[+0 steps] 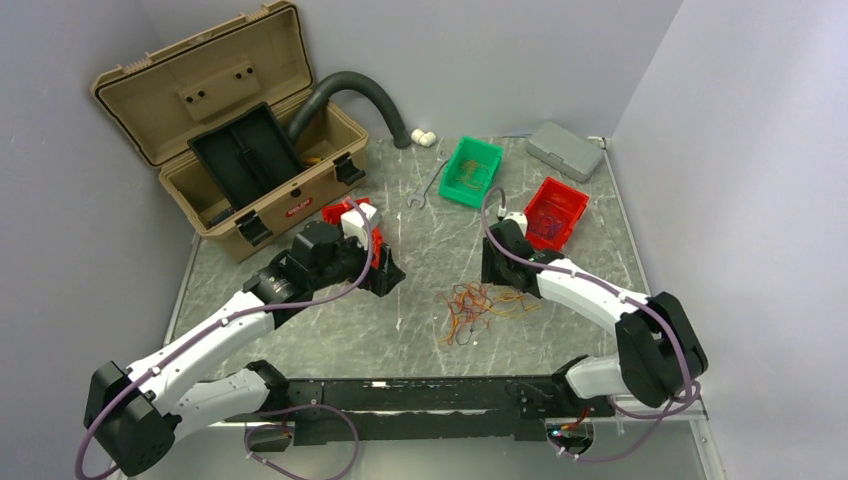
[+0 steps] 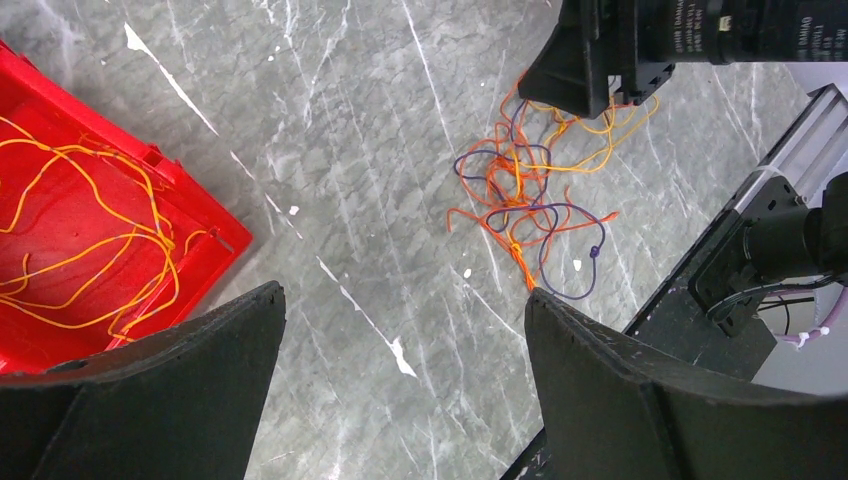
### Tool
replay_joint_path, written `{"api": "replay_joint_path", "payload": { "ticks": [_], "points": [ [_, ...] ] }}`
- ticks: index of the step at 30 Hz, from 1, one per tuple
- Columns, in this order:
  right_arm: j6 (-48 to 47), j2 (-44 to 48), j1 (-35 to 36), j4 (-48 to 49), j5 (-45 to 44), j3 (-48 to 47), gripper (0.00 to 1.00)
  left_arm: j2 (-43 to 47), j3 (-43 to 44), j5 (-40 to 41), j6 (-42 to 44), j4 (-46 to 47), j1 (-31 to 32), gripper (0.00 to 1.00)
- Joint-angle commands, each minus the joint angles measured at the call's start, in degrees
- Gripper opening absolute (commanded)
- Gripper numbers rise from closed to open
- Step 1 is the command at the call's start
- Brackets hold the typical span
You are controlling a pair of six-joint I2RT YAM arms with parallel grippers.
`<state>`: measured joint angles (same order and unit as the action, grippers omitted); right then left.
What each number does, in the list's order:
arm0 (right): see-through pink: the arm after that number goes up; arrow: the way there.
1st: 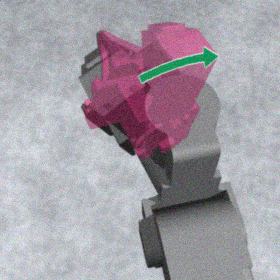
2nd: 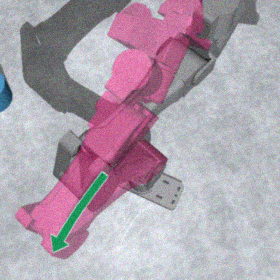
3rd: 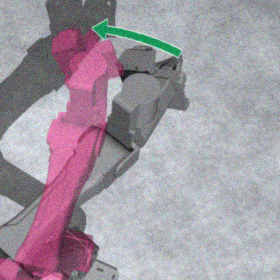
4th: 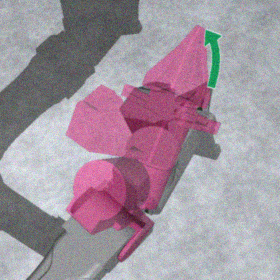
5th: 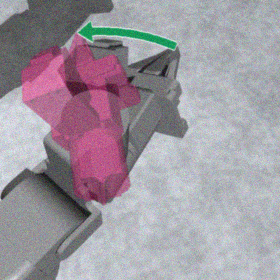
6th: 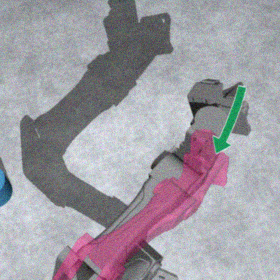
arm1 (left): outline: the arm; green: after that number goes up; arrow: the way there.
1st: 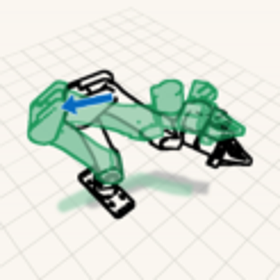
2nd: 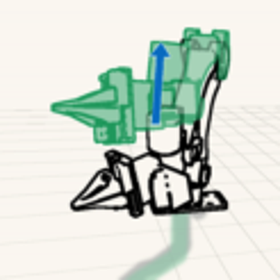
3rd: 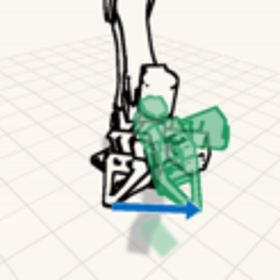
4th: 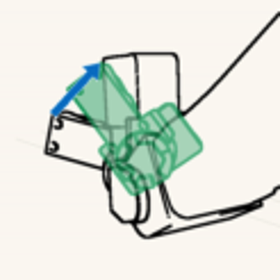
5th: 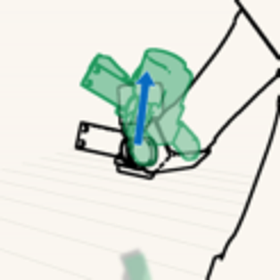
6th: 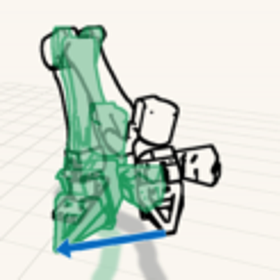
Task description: Untangle the cables
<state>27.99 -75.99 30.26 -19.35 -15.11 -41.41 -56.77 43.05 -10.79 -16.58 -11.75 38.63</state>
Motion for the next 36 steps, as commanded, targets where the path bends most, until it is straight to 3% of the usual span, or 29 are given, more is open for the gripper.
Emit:
{"api": "replay_joint_path", "payload": {
  "ticks": [1, 10, 14, 16, 36],
  "points": [
    [-2.59, -2.41, 0.14, 2.21, -0.67, -2.7, 0.51, 0.85, 1.23, -0.94, 1.23, 2.07, 0.31, 0.91],
    [-3.38, -4.7, 0.15, 12.43, 8.24, -0.62, 0.52, 0.33, 0.45, -0.54, 0.31, 2.99, 0.33, 0.91],
    [-2.75, -5.01, 0.15, 12.58, 10.56, -1.86, 0.06, -0.06, 0.63, -0.73, 0.3, 3.22, 0.37, 0.91],
    [-2.74, -4.02, 0.15, 11.46, 11.14, -2.66, 0.0, -0.03, 0.63, -0.64, 0.38, 3.18, 0.36, 0.91],
    [-0.53, 15.68, 0.1, 0.59, 17.88, -9.06, 0.0, -3.41, -3.05, -6.69, -1.23, 12.05, 2.28, 0.91]
  ]
}}
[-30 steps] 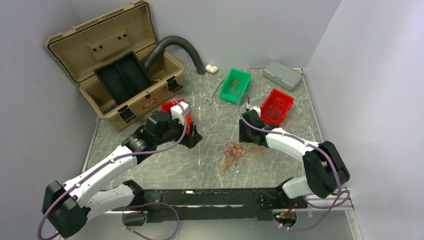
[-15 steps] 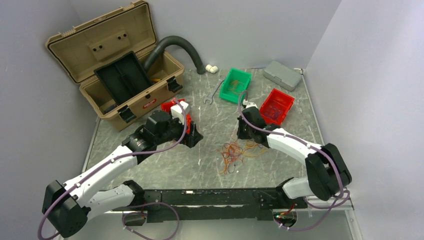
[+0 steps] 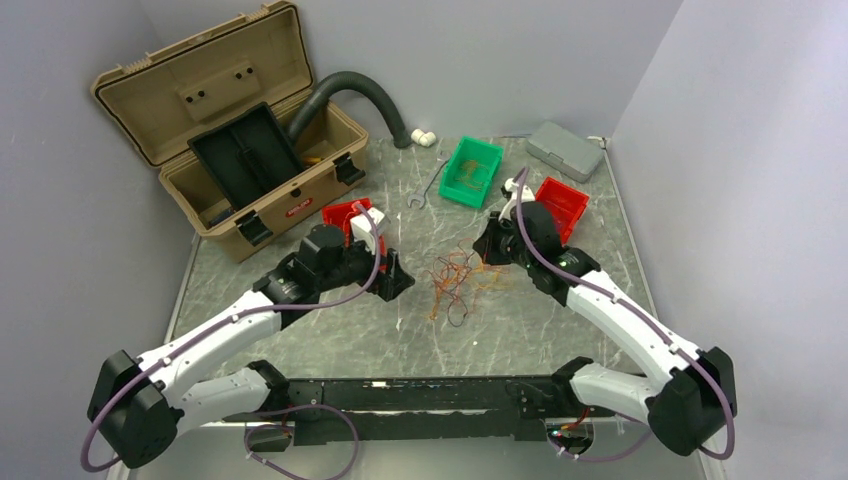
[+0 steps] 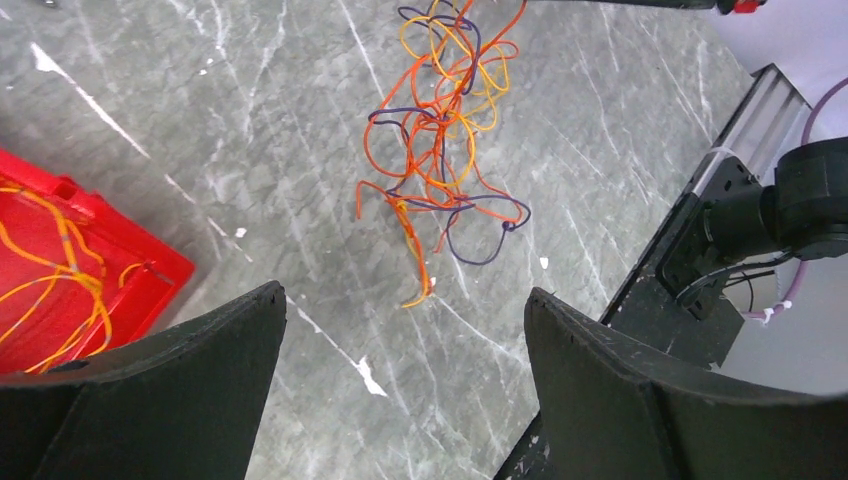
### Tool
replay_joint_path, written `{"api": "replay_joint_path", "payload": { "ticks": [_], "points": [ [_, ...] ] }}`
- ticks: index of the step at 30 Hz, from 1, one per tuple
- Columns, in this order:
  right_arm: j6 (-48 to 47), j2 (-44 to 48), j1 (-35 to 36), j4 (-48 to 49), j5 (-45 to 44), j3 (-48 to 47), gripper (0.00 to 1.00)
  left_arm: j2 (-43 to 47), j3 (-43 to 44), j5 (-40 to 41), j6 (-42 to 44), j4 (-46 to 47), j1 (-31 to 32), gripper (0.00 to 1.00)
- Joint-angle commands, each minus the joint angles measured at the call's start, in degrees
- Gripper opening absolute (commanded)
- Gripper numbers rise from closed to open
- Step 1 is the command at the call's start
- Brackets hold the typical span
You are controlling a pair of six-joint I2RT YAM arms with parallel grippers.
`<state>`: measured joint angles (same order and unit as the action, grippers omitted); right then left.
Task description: Untangle the cables
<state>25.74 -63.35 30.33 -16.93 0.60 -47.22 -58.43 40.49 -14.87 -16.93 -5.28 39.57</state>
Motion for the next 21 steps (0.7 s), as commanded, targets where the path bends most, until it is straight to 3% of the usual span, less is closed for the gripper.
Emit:
{"api": "replay_joint_path", "payload": {
  "ticks": [1, 17, 21],
  "points": [
    [2.03, 3.53, -0.04, -2.13, 2.47, -3.57, 0.0, -2.35, -0.43, -2.62, -0.99, 6.49, 1.8, 0.91],
    [7.8, 5.6, 0.06, -1.26, 11.93, -4.06, 0.0, -11.28, 3.75, -3.62, 2.13, 13.36, 8.92, 0.88],
    [9.07, 5.29, 0.06, -0.91, 14.02, -4.13, 0.0, -14.48, 6.12, 0.13, 4.62, 13.66, 10.19, 0.88]
  ]
}}
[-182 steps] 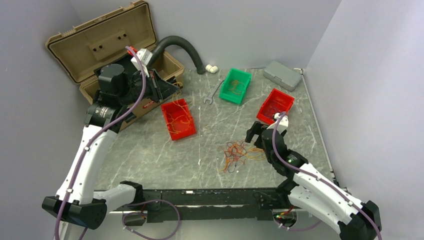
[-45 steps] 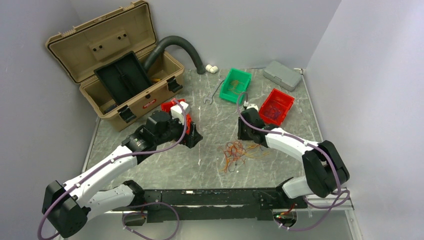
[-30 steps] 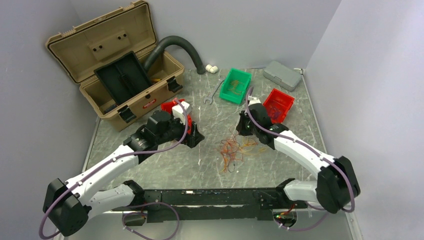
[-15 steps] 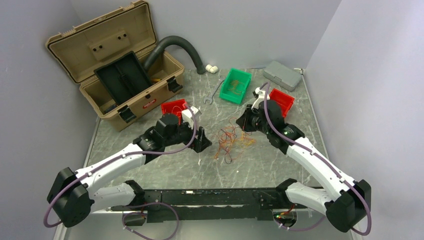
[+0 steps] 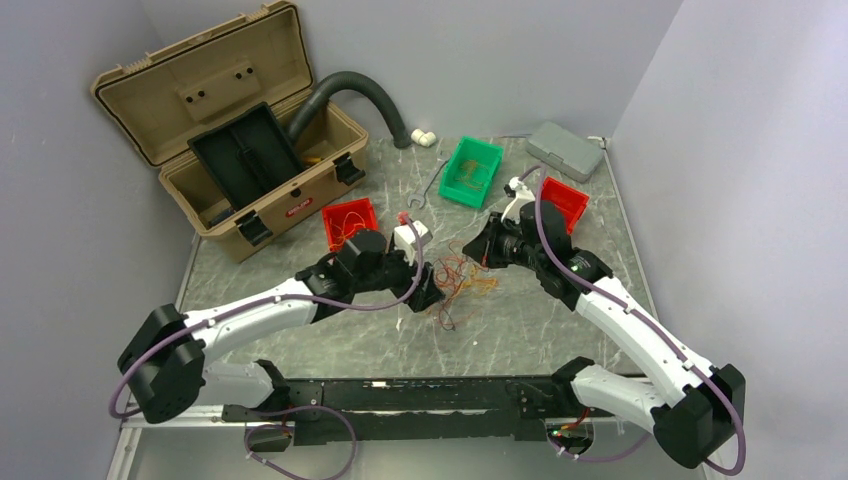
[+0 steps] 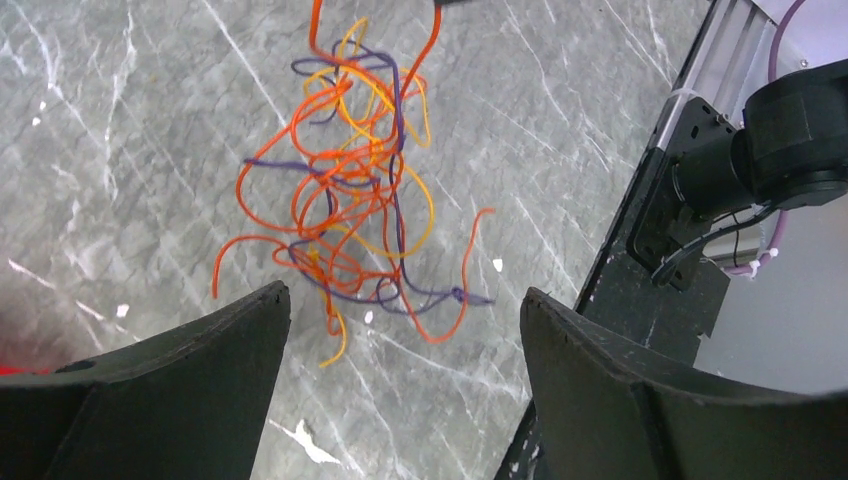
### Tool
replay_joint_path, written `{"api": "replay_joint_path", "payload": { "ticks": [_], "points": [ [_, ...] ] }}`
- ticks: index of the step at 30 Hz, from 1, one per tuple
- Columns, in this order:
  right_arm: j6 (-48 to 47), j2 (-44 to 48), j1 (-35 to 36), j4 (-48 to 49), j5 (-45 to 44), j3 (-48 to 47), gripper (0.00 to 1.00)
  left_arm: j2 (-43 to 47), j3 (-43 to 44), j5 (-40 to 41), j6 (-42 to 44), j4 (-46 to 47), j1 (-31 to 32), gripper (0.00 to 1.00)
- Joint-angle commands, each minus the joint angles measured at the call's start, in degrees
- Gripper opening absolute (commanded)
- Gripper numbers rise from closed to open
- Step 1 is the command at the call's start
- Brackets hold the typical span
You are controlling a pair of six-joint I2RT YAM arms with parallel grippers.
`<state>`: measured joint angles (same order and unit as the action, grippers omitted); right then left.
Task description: Untangle the cables
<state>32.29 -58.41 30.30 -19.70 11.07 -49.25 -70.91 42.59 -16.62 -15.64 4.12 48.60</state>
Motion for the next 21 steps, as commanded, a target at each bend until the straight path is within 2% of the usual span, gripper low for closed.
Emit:
{"api": "replay_joint_path", "payload": {
  "ticks": [1, 7, 11, 18, 20, 21],
  "points": [
    [2.71, 0.39, 0.06, 2.05, 4.06, -2.01, 0.0, -2.5, 4.57, 3.01, 3.72, 4.35, 1.29, 0.88],
    [2.26, 0.93, 0.08, 1.92, 5.72, -1.68, 0.0, -3.23, 5.69, 6.05, 4.61, 7.93, 1.25, 0.89],
    [0.82, 0.64, 0.09, 0.72, 6.62, -1.73, 0.0, -4.61, 10.43, 9.13, 7.04, 2.82, 1.15, 0.88],
    [0.14, 1.26, 0.12, 0.91, 8.07, -1.2, 0.0, -9.13, 17.01, 11.86, 9.43, -3.55, 1.17, 0.78],
    [0.18, 1.2, 0.09, 1.3, 9.11, -1.11, 0.0, -10.06, 17.22, 10.92, 9.49, -2.71, 1.15, 0.74],
    [0.22, 1.06, 0.15, 1.47, 9.6, -1.11, 0.0, -10.42, 17.25, 10.22, 9.51, -1.65, 1.15, 0.68]
  ]
}}
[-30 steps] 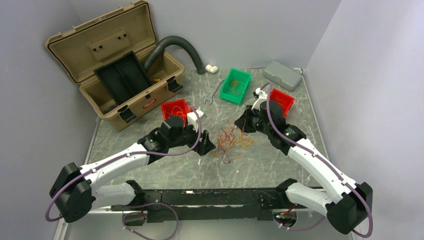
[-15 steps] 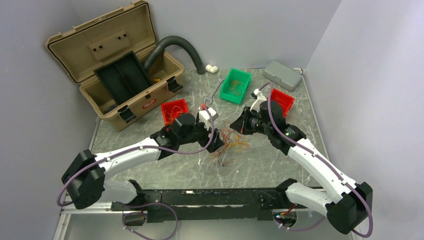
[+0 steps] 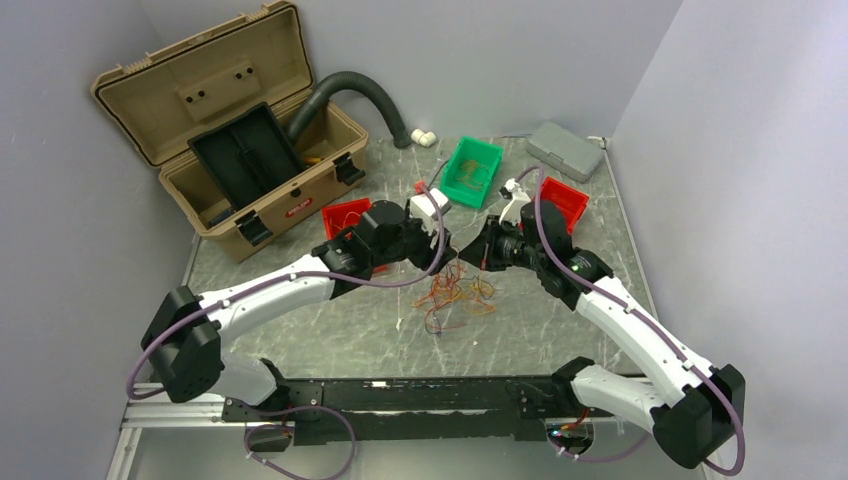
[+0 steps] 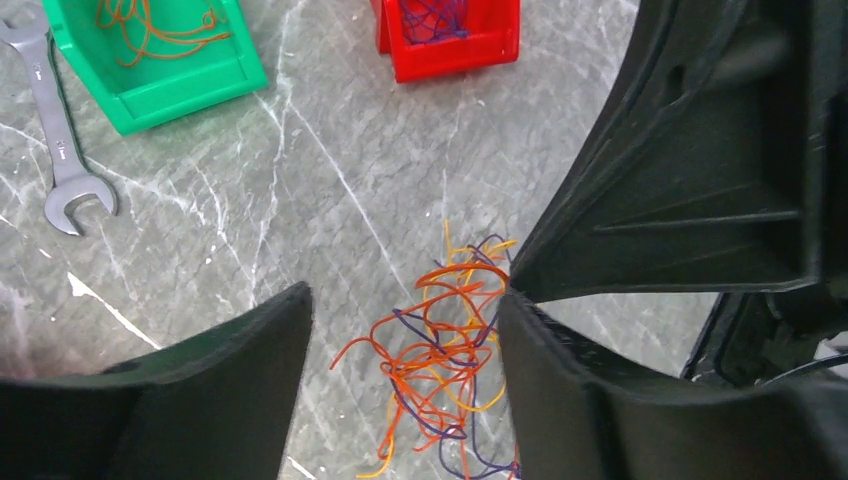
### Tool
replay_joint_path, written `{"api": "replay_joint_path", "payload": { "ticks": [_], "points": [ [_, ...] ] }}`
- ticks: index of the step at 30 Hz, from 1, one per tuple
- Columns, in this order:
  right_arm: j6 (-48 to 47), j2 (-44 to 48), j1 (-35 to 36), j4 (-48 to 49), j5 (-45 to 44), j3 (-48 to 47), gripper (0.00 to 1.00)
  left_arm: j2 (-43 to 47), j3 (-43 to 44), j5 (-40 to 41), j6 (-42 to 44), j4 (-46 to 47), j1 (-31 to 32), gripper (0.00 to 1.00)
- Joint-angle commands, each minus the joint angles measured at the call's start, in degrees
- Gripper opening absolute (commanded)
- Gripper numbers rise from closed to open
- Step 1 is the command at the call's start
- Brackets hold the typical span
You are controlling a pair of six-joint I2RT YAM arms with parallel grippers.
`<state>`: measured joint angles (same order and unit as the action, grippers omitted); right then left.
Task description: Untangle the cables
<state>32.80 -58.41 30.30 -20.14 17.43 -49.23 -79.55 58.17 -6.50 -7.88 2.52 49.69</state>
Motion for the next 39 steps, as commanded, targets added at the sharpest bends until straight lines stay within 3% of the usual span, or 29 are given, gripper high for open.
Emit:
{"api": "replay_joint_path", "payload": {
  "ticks": [1, 2, 4, 5, 12, 18, 25, 28, 30, 34, 39],
  "points": [
    [-0.33, 0.86, 0.11, 1.98, 3.59, -1.13, 0.0, -2.05, 1.61, -0.73, 1.65, 1.04, 0.12, 0.58],
    [-0.43, 0.71, 0.11, 1.92, 3.69, -1.21, 0.0, -2.17, 1.37, -1.29, 1.45, 2.18, 0.1, 0.47],
    [-0.91, 0.79, 0.1, 1.36, 3.41, -1.15, 0.0, -2.15, 0.57, -1.89, 1.06, 3.89, 0.07, 0.12],
    [-1.31, 0.92, 0.11, 0.9, 3.13, -1.02, 0.0, -1.92, 0.25, -1.62, 1.03, 4.12, 0.06, 0.01],
    [-4.19, 3.27, 0.02, 0.29, -1.27, 3.1, 0.15, 2.58, -1.88, -0.9, 2.14, 0.91, 0.06, 0.0],
    [-6.99, 6.04, -0.04, 4.54, -3.8, 9.01, 0.47, 7.79, -2.66, -2.29, 2.43, -3.17, 0.05, 0.0],
    [-8.0, 11.8, 0.01, 11.08, -6.09, 15.33, 0.67, 11.23, -3.31, -3.5, 1.54, -6.32, 0.07, 0.0],
    [-8.1, 11.65, 0.01, 10.14, -7.57, 15.13, 0.7, 10.52, -3.45, -2.4, 0.31, -7.36, 0.09, 0.0],
    [-8.1, 11.27, -0.01, 8.9, -8.72, 14.58, 0.71, 8.72, -2.17, -2.01, -0.87, -9.04, 0.06, 0.14],
    [-6.94, 12.76, 0.02, 7.24, -13.03, 14.83, 0.74, 3.36, 0.67, -6.76, -2.65, -9.24, 0.07, 0.63],
    [-3.94, 18.53, 0.02, 3.03, -24.09, 15.2, 0.78, -6.4, 4.43, -8.84, -4.47, -6.23, 0.05, 0.81]
  ]
}}
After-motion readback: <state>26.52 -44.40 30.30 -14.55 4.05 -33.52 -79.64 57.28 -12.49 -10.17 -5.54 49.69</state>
